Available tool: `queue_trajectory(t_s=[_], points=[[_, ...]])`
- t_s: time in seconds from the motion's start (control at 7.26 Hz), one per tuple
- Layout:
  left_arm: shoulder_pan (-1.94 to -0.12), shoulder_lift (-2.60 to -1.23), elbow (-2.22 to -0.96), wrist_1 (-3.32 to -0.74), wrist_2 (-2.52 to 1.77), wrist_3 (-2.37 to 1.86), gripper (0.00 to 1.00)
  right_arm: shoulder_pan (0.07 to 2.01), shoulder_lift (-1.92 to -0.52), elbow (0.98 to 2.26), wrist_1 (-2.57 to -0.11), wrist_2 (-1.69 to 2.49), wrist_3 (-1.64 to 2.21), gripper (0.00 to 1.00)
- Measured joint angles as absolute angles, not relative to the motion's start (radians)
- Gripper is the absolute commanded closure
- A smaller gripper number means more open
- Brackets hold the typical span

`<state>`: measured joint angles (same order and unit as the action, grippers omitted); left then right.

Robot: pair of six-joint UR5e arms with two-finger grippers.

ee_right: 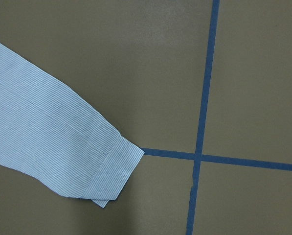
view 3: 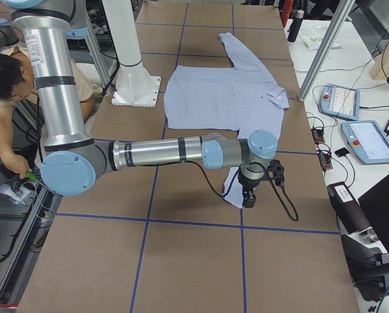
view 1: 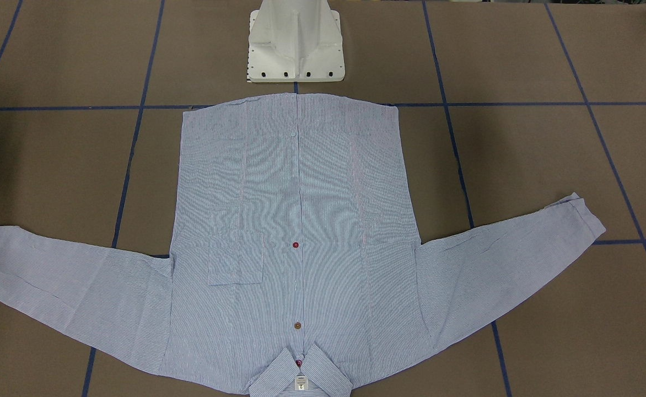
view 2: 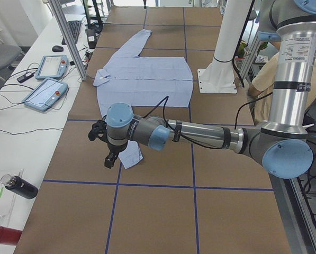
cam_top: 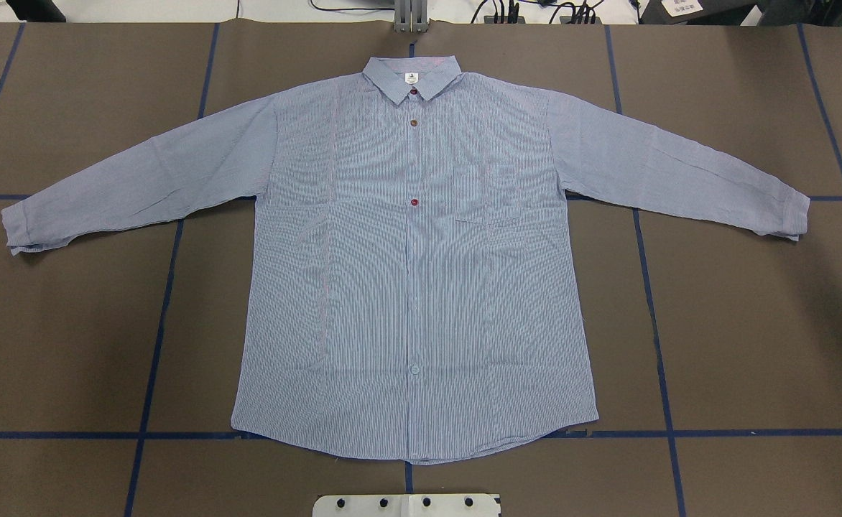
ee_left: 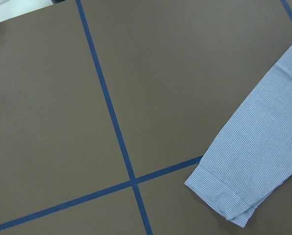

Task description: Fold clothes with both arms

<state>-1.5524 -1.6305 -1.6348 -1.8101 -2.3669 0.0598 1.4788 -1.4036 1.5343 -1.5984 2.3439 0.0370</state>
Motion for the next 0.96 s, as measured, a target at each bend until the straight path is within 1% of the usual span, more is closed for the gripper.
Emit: queue_trajectory(t_s=[0.55, 0.96], points=[[-1.553, -1.628, -1.673, -1.808, -2.369, 0.057, 0.01, 1.471, -1.405, 1.557, -1.591, 2.344, 0.027, 0.00], [-1.554, -1.627, -1.676, -1.809, -2.368, 0.057, 0.01, 1.434, -1.425, 1.557, -1.528, 2.342, 0.040, 0.00]])
